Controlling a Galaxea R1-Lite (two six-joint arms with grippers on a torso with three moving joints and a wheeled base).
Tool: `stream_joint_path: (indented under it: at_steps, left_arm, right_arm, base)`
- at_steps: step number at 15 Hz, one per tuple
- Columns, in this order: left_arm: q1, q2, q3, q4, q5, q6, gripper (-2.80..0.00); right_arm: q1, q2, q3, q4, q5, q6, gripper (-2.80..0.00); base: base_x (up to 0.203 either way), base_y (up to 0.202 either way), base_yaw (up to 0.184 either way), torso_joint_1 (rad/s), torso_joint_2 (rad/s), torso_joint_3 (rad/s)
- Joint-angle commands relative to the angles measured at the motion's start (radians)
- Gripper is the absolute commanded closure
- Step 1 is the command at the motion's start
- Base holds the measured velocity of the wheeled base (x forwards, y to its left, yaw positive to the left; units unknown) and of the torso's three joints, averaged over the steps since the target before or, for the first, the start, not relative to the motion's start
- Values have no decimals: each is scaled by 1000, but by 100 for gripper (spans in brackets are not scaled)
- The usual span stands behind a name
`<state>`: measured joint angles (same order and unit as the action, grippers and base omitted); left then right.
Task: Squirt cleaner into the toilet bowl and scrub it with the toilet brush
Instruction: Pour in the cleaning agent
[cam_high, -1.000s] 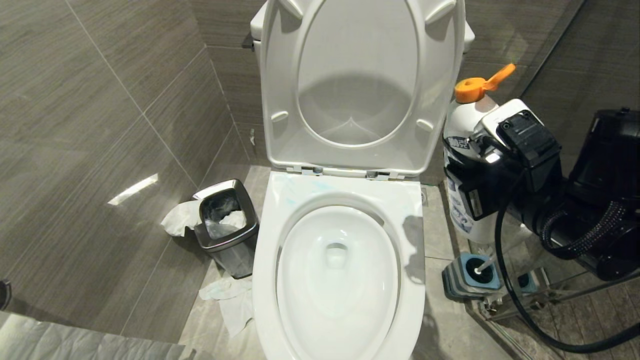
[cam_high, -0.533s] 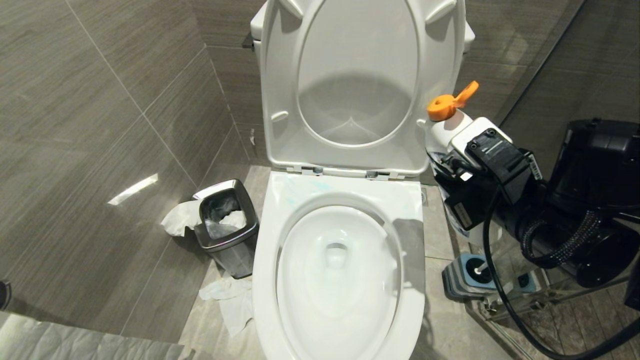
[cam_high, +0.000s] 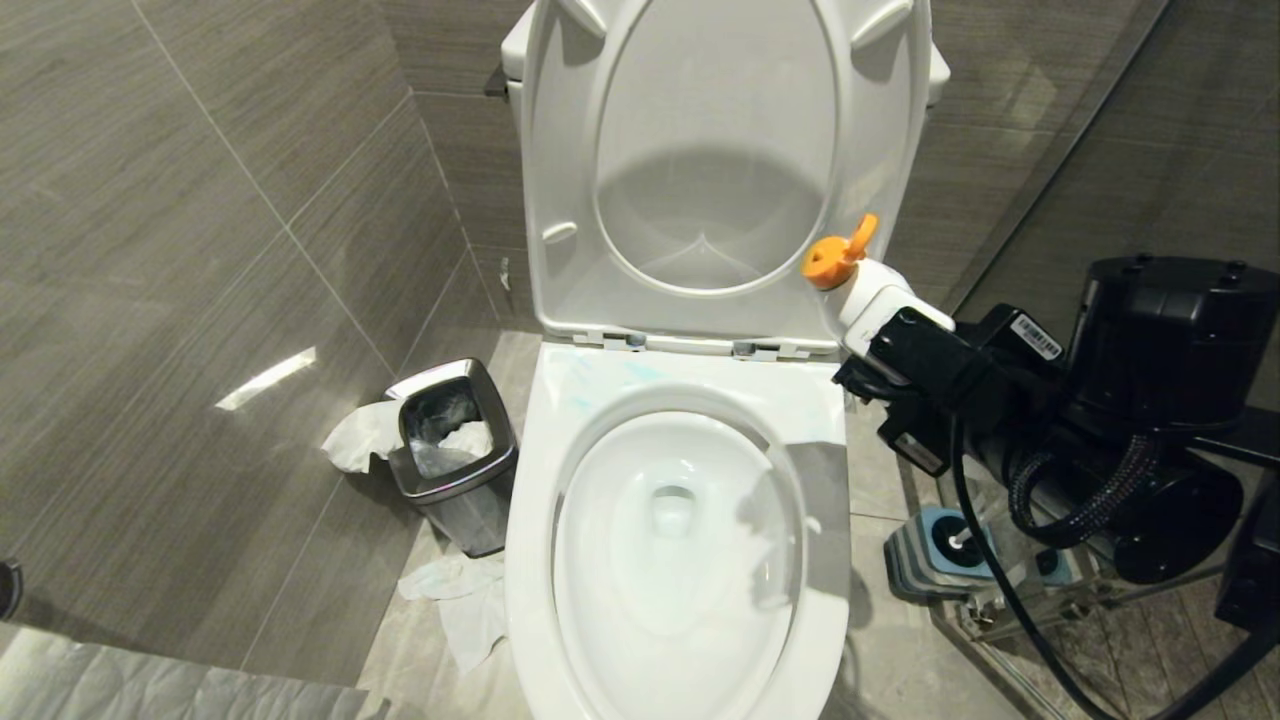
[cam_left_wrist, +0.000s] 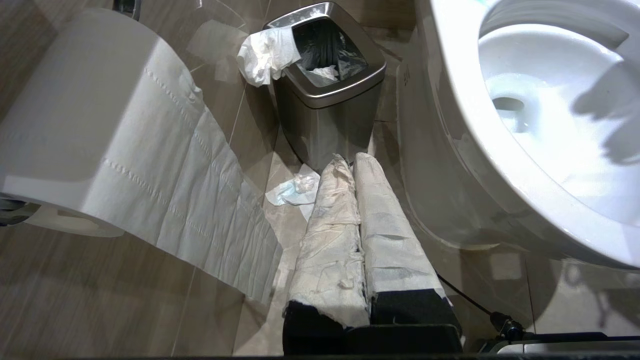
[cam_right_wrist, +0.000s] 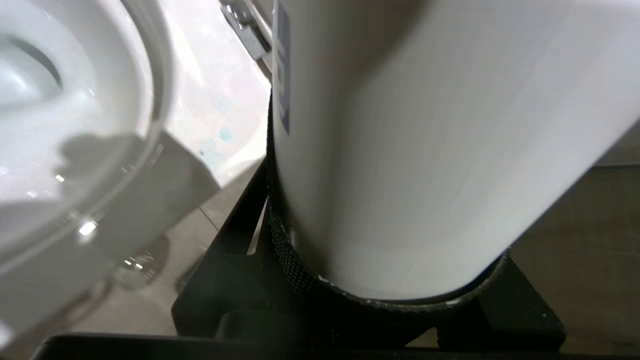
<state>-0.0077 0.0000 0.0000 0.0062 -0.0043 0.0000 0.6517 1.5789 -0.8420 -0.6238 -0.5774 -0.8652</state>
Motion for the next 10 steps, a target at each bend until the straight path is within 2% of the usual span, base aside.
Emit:
stream_joint_path:
  at_steps: [1,3,7,10]
  left_arm:
    - [0,2,0,0,0,-2,0]
    - [0,2,0,0,0,-2,0]
    - [1,2,0,0,0,-2,0]
    - [1,2,0,0,0,-2,0]
  right_arm:
    - [1,15,-12,-2,-14,-82,0]
    - [2,28,-19,2,-15,-136,0]
    - [2,36,-21,6,-19,-295,0]
    - [12,50,-25,25,-29,-347,0]
  base:
    - [0,0,0,0,0,0]
    - [0,0,0,0,0,0]
    - [0,0,0,0,0,0]
    - [0,0,0,0,0,0]
